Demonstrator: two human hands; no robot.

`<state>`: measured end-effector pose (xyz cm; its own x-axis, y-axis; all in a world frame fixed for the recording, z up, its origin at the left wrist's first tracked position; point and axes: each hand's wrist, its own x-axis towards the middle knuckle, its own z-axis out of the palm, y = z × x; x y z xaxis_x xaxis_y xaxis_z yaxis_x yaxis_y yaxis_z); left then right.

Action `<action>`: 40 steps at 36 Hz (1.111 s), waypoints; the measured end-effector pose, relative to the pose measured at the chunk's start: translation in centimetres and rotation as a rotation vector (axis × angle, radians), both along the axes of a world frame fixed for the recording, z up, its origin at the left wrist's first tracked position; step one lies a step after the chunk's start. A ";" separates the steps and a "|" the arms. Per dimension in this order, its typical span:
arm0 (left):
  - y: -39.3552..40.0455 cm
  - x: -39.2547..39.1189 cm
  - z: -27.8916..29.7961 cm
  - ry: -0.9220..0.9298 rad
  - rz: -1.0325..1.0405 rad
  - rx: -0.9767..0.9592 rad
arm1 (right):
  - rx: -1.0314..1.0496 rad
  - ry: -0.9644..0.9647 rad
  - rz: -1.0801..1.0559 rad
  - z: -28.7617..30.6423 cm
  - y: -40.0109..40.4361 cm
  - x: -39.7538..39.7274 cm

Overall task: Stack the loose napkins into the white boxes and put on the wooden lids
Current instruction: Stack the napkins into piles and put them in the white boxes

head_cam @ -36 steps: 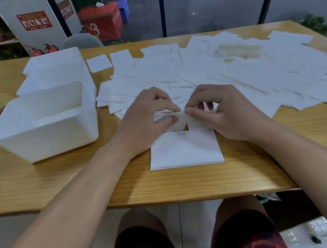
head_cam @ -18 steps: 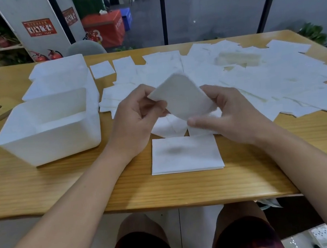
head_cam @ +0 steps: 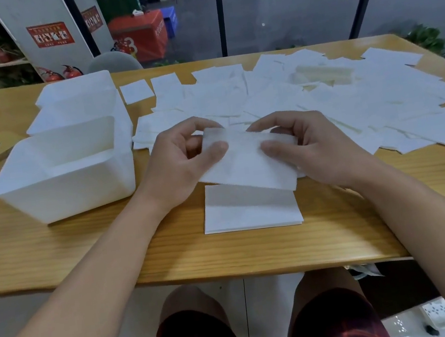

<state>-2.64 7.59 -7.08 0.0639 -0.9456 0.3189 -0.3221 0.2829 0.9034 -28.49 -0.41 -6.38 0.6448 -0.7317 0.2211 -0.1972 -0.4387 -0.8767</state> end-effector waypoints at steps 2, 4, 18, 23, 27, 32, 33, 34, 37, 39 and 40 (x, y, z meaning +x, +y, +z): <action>0.4 0.4 0.3 -0.061 -0.034 0.058 | 0.064 0.003 -0.004 0.3 0.0 -0.2; 0.9 0.8 0.5 -0.106 -0.085 0.129 | 0.130 0.017 -0.012 0.4 -0.1 -0.4; 1.5 1.2 0.2 -0.482 -0.213 0.211 | -0.125 0.411 0.085 0.0 0.4 -0.4; 1.2 1.6 -0.3 -0.501 -0.162 0.136 | -0.263 0.368 0.024 -0.2 0.2 -0.6; 0.5 1.8 -1.0 -0.479 0.009 -0.004 | -0.512 0.295 -0.148 -1.2 -0.9 0.1; 0.1 1.0 -1.5 -0.561 -0.013 0.017 | -0.549 0.375 -0.079 -2.4 -1.3 1.4; 0.1 0.8 -1.5 -0.570 -0.032 0.022 | -0.567 0.381 -0.069 -2.5 -1.3 1.6; 0.0 0.6 -1.6 -0.577 -0.044 0.024 | -0.584 0.386 -0.065 -2.6 -1.4 1.7; -0.1 0.5 -1.7 -0.582 -0.053 0.025 | -0.626 0.395 -0.067 -2.7 -1.7 1.9; -0.3 0.6 -1.9 -0.576 -0.050 0.024 | -0.638 0.394 -0.074 -2.8 -1.7 2.0; -0.3 0.6 -1.9 -0.571 -0.048 0.026 | -0.627 0.382 -0.079 -2.8 -1.6 2.1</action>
<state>-2.04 7.26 -9.03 -0.1551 -0.9512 0.2668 -0.7482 0.2895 0.5970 -26.40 -2.05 -9.20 0.7111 -0.5893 0.3836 -0.4904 -0.8066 -0.3300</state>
